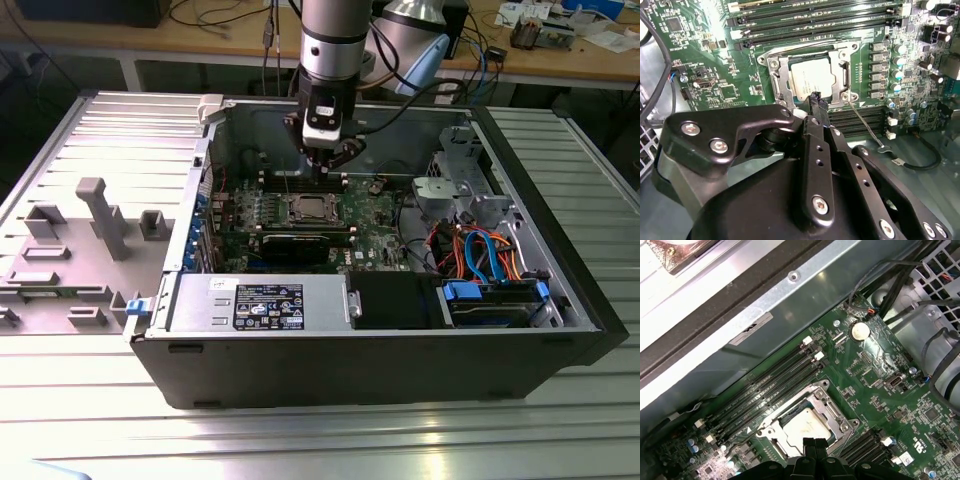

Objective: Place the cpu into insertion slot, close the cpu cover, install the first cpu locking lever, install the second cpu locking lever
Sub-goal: 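Install the first cpu locking lever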

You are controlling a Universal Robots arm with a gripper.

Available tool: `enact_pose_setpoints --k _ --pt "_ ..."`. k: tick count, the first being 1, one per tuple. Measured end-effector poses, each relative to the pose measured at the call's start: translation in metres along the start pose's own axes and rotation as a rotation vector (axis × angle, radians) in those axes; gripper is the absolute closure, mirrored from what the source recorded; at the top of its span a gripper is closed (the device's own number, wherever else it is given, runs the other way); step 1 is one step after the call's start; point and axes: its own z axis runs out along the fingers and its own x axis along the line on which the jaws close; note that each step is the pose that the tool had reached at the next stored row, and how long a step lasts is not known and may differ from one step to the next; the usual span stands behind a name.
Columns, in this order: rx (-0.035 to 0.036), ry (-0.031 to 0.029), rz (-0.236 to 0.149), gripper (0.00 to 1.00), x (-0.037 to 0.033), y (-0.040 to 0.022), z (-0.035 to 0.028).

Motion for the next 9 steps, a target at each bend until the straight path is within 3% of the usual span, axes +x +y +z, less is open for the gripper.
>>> enact_pose_setpoints --k 5,9 --pt "0.0008 -0.0002 -0.065 0.89 0.0000 0.0000 0.0000" --pt "0.0009 -0.0002 -0.066 0.89 0.0000 0.0000 0.0000"
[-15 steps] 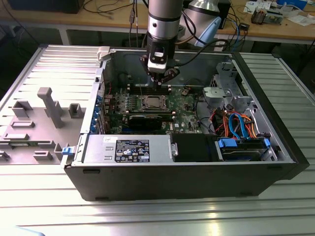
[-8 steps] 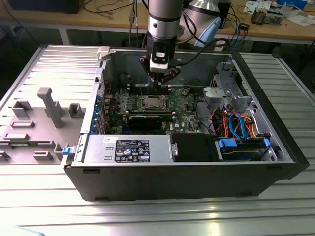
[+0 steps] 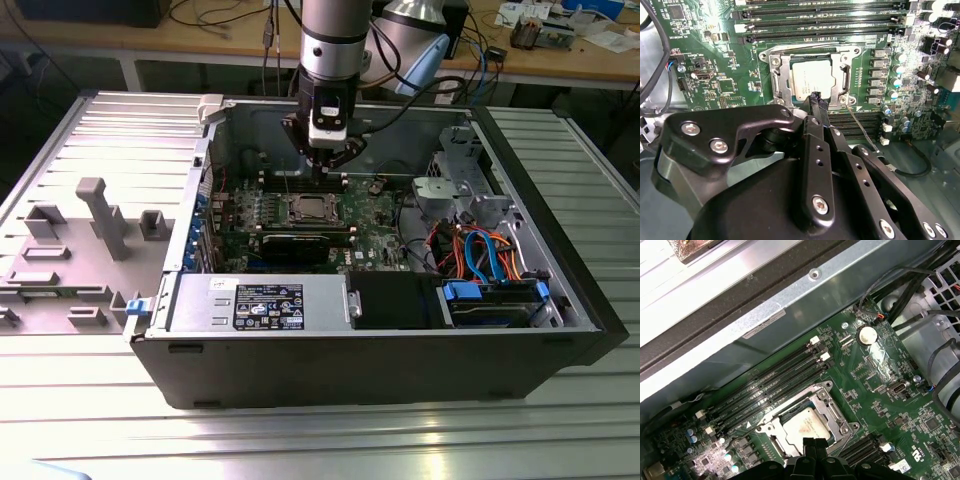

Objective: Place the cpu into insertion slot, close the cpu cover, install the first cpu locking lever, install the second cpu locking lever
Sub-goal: 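Install the first cpu locking lever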

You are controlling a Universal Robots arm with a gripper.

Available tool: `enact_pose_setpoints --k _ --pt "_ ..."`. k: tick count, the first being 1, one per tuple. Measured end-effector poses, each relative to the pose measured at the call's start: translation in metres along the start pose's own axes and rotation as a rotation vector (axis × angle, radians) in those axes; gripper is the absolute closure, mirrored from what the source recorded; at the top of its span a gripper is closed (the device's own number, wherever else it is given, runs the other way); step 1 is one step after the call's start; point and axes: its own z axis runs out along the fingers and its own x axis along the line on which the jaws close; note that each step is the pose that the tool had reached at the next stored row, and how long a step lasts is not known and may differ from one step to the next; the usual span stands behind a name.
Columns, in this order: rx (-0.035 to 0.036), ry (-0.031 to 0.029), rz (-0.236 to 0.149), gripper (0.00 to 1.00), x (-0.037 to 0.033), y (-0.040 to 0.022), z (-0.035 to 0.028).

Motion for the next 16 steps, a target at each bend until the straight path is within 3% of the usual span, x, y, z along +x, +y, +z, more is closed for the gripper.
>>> enact_pose_setpoints --k 9,12,16 --pt "-0.0003 -0.0005 0.000 0.89 0.0000 0.0000 0.0000" --pt "-0.0073 -0.0112 0.000 0.89 0.0002 -0.0001 0.0000" --pt "-0.0102 -0.0162 -0.001 0.89 0.0016 -0.0010 -0.0039"
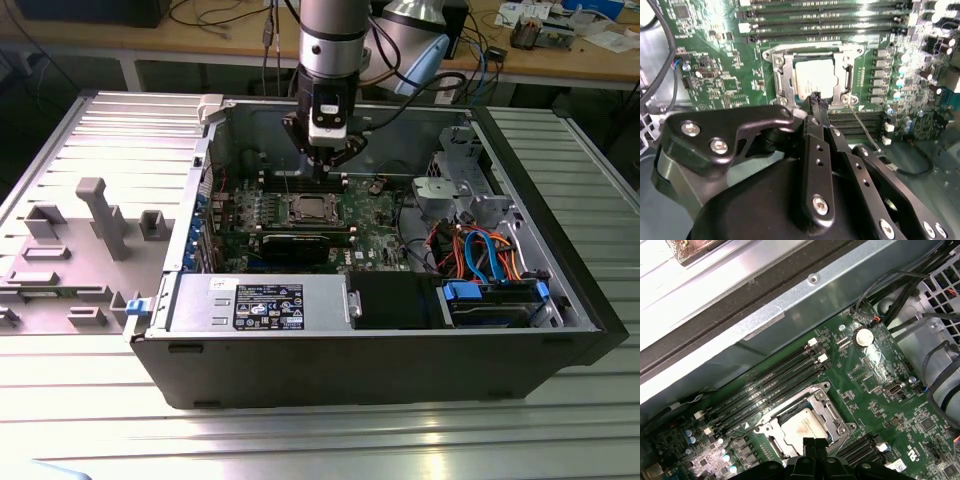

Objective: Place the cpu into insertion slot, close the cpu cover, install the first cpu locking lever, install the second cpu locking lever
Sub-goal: 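Install the first cpu locking lever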

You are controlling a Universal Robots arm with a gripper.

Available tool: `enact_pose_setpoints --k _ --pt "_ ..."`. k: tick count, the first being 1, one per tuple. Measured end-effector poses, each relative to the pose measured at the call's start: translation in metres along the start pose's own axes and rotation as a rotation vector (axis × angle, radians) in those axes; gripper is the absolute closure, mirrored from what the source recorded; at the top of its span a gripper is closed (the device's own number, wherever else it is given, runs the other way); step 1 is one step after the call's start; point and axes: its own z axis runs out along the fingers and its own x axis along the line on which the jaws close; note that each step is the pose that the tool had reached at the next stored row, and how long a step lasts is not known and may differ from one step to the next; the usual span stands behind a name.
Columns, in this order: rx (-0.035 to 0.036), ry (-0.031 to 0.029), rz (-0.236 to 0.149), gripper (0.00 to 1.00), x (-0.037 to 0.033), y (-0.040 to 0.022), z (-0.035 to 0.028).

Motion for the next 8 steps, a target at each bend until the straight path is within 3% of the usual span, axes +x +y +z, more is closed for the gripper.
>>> enact_pose_setpoints --k 2,5,8 --pt "-0.0006 -0.0004 -0.013 0.89 0.0000 0.0000 0.0000" --pt "-0.0008 -0.0005 -0.079 0.89 0.0001 -0.0001 0.0001" --pt "-0.0020 -0.0018 -0.119 0.89 0.0001 -0.0001 0.0010"
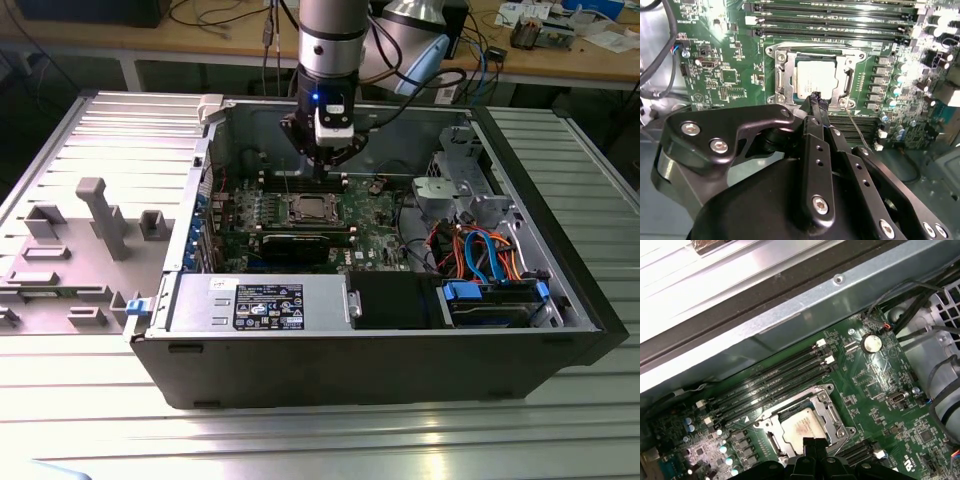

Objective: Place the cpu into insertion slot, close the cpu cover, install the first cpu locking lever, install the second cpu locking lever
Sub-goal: 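Install the first cpu locking lever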

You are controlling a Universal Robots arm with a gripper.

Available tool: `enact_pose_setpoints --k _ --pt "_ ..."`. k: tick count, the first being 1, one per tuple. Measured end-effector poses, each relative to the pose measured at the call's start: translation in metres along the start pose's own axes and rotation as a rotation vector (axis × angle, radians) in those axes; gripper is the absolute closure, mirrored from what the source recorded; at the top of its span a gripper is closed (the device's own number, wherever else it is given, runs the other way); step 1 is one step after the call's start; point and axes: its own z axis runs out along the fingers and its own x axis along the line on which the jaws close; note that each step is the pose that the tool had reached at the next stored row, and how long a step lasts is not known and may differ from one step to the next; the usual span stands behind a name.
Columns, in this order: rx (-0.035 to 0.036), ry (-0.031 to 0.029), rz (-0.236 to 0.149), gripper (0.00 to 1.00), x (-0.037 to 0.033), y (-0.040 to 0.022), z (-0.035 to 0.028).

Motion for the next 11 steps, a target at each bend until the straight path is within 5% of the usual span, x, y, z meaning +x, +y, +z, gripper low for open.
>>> enact_pose_setpoints --k 11 --pt "-0.0044 -0.0064 -0.124 0.89 0.0000 0.0000 0.0010"
